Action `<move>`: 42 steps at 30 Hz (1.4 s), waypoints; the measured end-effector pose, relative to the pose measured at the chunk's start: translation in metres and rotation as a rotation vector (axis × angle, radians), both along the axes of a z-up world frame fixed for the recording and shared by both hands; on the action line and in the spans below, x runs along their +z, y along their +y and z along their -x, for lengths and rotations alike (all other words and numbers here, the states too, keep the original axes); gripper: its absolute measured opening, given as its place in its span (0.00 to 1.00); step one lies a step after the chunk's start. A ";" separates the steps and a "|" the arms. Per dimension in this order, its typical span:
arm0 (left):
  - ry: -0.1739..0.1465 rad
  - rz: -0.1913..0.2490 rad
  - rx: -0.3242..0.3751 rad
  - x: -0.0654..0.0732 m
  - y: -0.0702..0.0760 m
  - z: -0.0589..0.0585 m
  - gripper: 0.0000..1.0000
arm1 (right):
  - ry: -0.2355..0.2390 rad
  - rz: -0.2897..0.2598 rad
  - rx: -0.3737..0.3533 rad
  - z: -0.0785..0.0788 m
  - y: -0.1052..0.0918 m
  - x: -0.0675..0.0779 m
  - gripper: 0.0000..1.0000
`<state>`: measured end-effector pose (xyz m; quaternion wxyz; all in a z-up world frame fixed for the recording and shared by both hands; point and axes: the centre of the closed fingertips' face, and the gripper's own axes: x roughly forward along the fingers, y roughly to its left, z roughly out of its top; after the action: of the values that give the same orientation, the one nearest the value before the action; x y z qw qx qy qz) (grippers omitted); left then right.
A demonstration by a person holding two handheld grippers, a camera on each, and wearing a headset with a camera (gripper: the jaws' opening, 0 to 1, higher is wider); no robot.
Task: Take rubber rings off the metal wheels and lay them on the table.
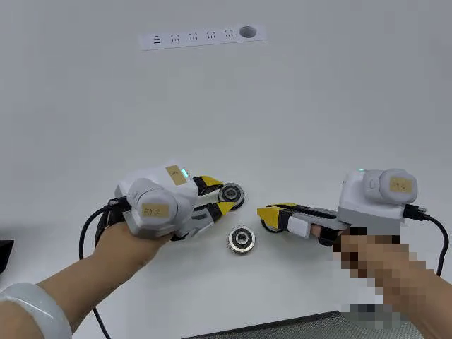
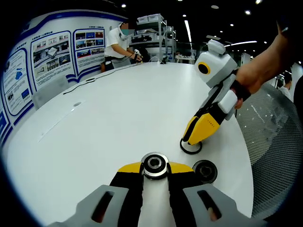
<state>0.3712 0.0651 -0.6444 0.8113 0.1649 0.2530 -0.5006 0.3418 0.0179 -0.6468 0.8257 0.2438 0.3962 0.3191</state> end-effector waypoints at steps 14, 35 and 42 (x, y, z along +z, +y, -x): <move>0.020 -0.018 -0.017 -0.007 -0.005 -0.003 0.14 | 0.004 -0.013 -0.003 -0.004 0.002 0.001 0.15; 0.029 -0.005 -0.012 -0.008 -0.004 -0.003 0.13 | 0.005 -0.037 0.029 -0.030 0.023 0.000 0.17; 0.030 0.000 -0.006 -0.008 -0.004 -0.003 0.13 | 0.015 -0.040 0.045 -0.039 0.027 -0.006 0.17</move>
<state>0.3738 0.0612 -0.6524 0.8058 0.1582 0.2646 -0.5056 0.3810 0.0452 -0.6529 0.8102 0.2538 0.4015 0.3435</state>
